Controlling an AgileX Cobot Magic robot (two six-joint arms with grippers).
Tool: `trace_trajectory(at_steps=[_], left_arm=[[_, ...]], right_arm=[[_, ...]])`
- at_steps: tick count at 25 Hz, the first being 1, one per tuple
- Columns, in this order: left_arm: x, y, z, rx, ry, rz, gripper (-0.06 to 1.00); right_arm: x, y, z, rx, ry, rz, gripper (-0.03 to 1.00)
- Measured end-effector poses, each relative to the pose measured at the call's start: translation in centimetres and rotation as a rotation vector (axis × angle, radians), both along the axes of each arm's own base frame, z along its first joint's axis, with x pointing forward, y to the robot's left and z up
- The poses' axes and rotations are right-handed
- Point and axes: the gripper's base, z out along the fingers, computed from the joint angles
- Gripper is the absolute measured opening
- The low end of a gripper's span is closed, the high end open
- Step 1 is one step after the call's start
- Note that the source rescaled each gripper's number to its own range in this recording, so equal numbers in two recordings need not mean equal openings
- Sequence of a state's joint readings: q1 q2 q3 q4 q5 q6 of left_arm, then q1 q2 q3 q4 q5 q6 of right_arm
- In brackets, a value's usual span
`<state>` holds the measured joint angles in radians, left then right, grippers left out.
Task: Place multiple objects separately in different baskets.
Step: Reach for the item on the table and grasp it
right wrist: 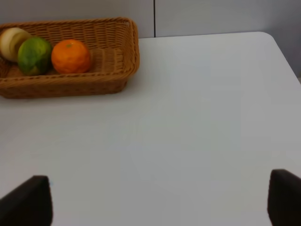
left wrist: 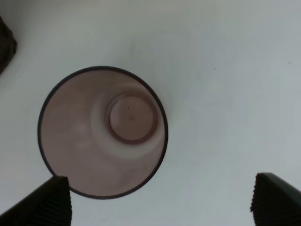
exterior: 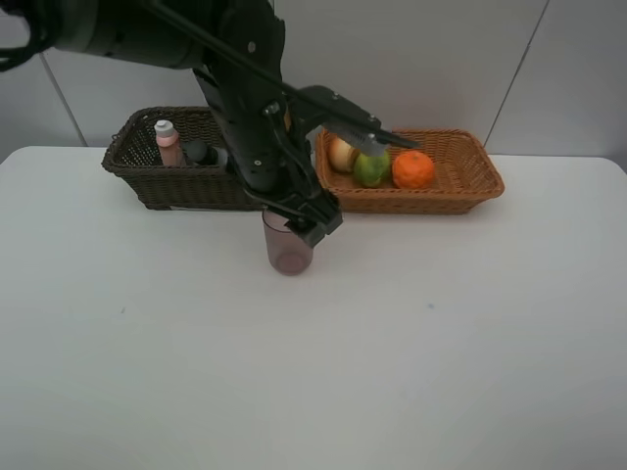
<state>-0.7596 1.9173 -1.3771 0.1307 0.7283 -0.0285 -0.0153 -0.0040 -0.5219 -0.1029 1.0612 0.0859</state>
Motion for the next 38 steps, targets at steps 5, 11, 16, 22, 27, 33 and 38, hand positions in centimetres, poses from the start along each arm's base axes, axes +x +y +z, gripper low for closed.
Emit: trace_trajectory(at_steps=[5,11,16,22,27,33,38], left_arm=[[0.1,-0.7,-0.9,0.008,-0.015,-0.060,0.99],[0.3,-1.1,-2.6,0.023,-0.002,-0.077,0.99],[0.6,-1.3,-4.6,0.047,0.025,-0.079,0.99],[0.8,-1.6,-6.2,0.048,0.030,-0.083,0.99],[0.9,-1.7,-6.4,0.048,0.030,-0.084,0.86],[0.9,-1.7,-6.4,0.044,0.026,-0.084,0.19],[0.9,-1.8,-6.3,0.040,0.023,-0.084,0.00]], right_arm=[[0.0,0.0,0.0,0.000,0.000,0.000,0.98],[0.0,0.0,0.0,0.000,0.000,0.000,0.98],[0.0,0.0,0.0,0.000,0.000,0.000,0.98],[0.0,0.0,0.0,0.000,0.000,0.000,0.98],[0.0,0.0,0.0,0.000,0.000,0.000,0.98],[0.0,0.0,0.0,0.000,0.000,0.000,0.98],[0.0,0.0,0.0,0.000,0.000,0.000,0.98]])
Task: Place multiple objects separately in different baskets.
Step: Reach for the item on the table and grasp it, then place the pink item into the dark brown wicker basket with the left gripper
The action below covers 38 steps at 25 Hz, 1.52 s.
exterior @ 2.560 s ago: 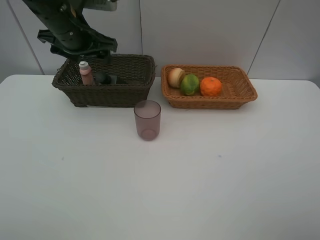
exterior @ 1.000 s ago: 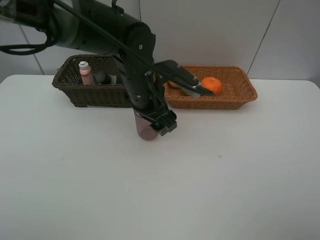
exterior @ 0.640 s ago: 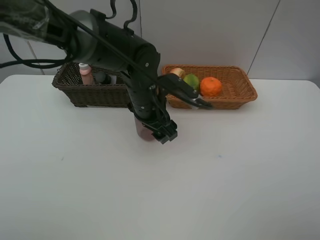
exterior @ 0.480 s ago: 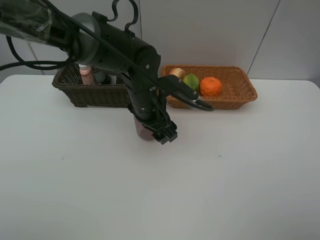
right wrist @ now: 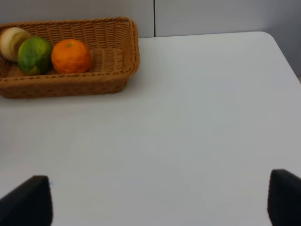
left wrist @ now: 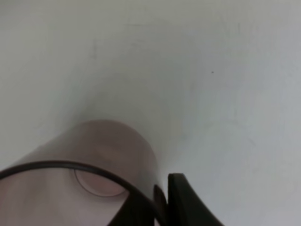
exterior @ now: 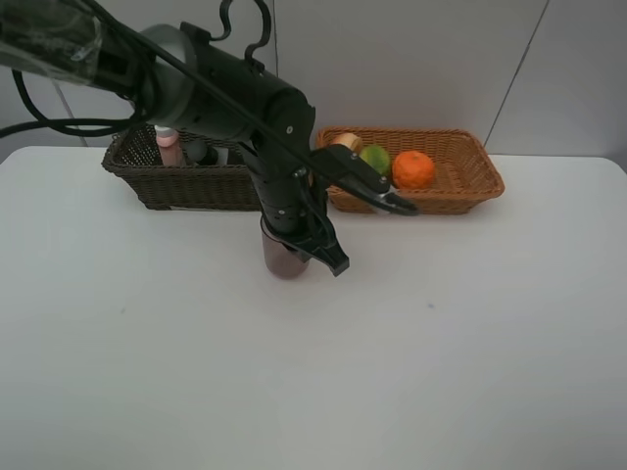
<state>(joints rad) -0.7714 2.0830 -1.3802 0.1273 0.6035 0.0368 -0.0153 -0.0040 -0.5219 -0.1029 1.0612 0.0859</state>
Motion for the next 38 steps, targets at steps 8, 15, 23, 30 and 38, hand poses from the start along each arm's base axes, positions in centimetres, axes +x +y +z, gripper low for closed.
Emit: trace_trajectory(at_steps=[8,15,23,30,38], left_arm=[[0.0,0.0,0.0,-0.004,0.004,0.004,0.00],[-0.3,0.2,2.2,-0.027,0.000,0.025,0.00],[-0.5,0.5,10.0,-0.189,-0.123,0.086,0.00],[2.6,2.6,13.1,-0.263,-0.261,0.187,0.00],[6.8,6.1,14.2,-0.391,-0.418,0.313,0.00]], right_arm=[[0.0,0.0,0.0,0.000,0.000,0.000,0.98],[0.0,0.0,0.0,0.000,0.000,0.000,0.98],[0.0,0.0,0.0,0.000,0.000,0.000,0.98],[0.0,0.0,0.0,0.000,0.000,0.000,0.98],[0.0,0.0,0.0,0.000,0.000,0.000,0.98]])
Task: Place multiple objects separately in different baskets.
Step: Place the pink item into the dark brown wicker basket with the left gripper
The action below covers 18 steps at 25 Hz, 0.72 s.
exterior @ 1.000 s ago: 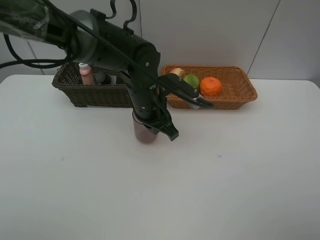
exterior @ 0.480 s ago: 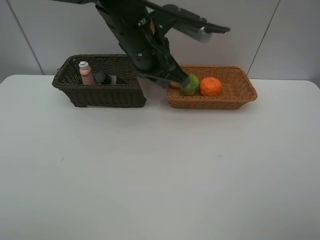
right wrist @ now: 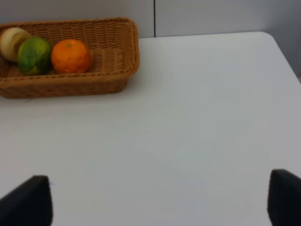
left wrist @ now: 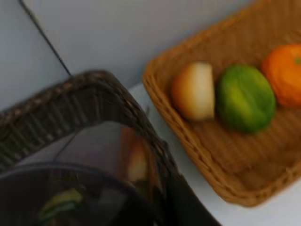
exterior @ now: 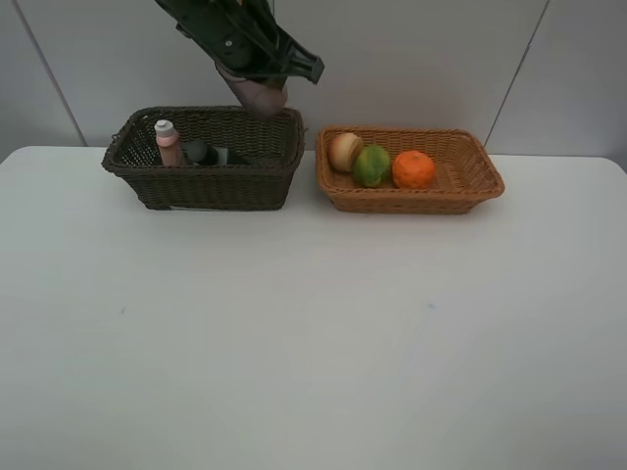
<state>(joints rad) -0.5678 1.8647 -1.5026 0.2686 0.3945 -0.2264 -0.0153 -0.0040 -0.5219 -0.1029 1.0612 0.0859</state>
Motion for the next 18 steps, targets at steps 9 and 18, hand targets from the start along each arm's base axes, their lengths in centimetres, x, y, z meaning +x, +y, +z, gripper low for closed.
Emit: trace_trajectory(at_steps=[9,18], left_arm=[[3.8,1.4,-4.7,-0.043,-0.006,0.049,0.00],[4.7,0.7,-8.3,-0.079,0.037,0.059,0.00]], right_arm=[[0.0,0.0,0.0,0.000,0.000,0.000,0.98],[0.0,0.0,0.0,0.000,0.000,0.000,0.98]])
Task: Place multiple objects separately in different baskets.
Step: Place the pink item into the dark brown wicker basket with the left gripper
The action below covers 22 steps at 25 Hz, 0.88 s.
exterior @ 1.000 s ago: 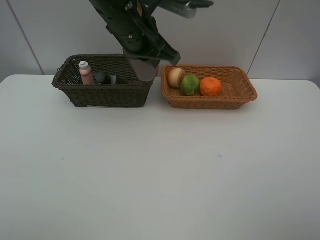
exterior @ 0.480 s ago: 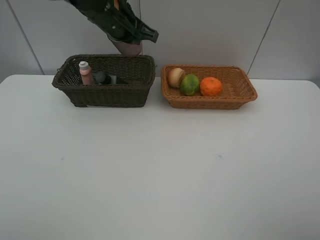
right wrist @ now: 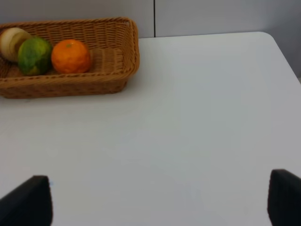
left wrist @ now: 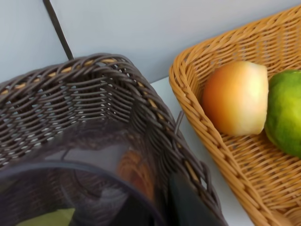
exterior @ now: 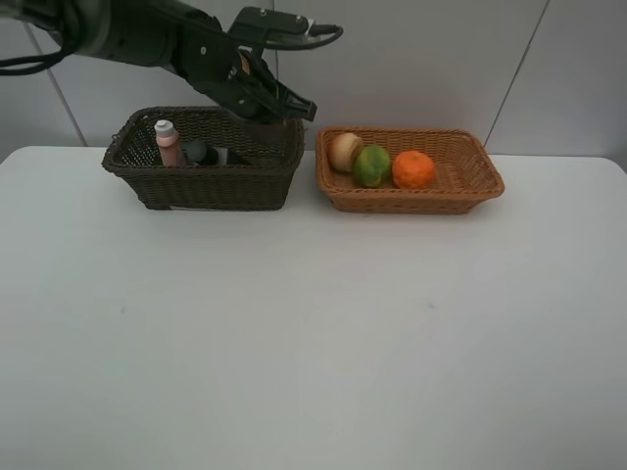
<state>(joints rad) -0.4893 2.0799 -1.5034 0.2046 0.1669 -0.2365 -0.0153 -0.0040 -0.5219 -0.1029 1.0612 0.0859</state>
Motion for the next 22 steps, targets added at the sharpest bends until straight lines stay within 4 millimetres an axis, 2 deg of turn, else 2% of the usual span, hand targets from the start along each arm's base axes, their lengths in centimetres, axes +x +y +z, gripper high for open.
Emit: trace_trajectory(at_steps=[4,12,15,17,22], left_arm=[[0.1,0.0,-0.9,0.003,0.026,0.007,0.00],[-0.2,0.2,-1.3,0.027,0.070,0.018,0.00],[-0.2,0.2,-1.3,0.030,0.075,0.019,0.06],[-0.2,0.2,-1.3,0.030,0.075,0.019,0.19],[-0.2,0.2,-1.3,0.030,0.075,0.019,0.74]], right_arm=[[0.0,0.0,0.0,0.000,0.000,0.000,0.98],[0.0,0.0,0.0,0.000,0.000,0.000,0.98],[0.0,0.0,0.0,0.000,0.000,0.000,0.98],[0.0,0.0,0.0,0.000,0.000,0.000,0.98],[0.0,0.0,0.0,0.000,0.000,0.000,0.98]])
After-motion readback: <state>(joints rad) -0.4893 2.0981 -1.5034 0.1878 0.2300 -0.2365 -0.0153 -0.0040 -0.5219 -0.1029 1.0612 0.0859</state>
